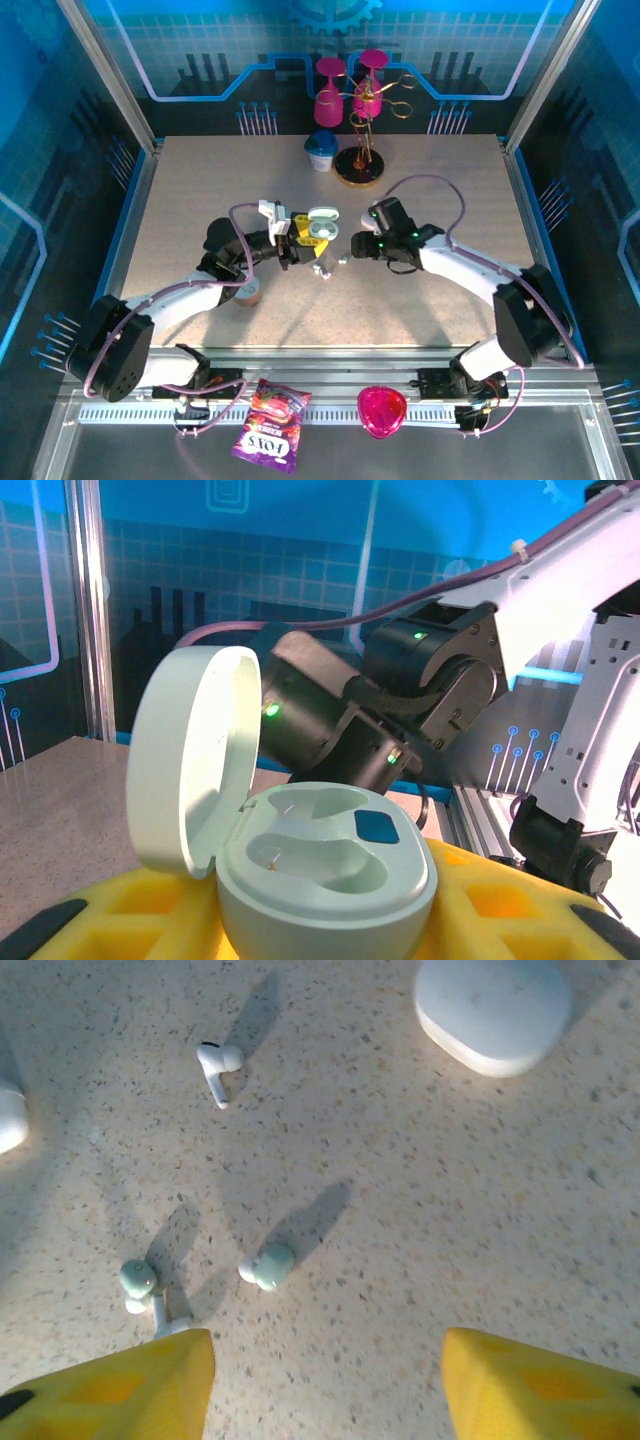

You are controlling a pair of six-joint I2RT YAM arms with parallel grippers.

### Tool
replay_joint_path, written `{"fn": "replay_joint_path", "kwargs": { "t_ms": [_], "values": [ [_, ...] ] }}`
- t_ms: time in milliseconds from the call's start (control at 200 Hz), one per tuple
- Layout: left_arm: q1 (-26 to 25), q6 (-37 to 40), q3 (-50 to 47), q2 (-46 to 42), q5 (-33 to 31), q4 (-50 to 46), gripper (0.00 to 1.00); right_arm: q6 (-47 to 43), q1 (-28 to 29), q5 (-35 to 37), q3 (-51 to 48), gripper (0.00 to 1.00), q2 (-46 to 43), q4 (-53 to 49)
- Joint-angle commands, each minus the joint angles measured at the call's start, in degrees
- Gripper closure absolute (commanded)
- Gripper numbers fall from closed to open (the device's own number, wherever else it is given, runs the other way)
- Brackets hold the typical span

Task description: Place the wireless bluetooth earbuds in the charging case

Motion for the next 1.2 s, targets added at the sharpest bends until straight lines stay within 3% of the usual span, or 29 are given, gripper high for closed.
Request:
{"fn": "replay_joint_path", "kwargs": {
  "t_ms": [0, 290, 625, 1196],
  "values": [
    [0.4, 2.0, -0.9, -2.2, -0.4, -0.4, 0.58, 1.1, 2.8, 8.6, 5.3, 0.47, 4.9, -4.5],
    [0.4, 4.2, -1.1, -5.4, -0.5, -4.2, 0.57, -0.1, 5.6, 11.3, 16.0, 0.58, 16.6, -11.0],
    [0.4, 4.2, -1.1, -5.7, -0.2, -4.3, 0.57, -2.4, 7.3, 11.8, 24.7, 0.61, 26.7, -16.7],
    [0.4, 4.1, -1.2, -5.4, -0.1, -4.0, 0.57, -3.4, 8.1, 8.4, 24.2, 0.66, 28.4, -18.7]
  ]
}}
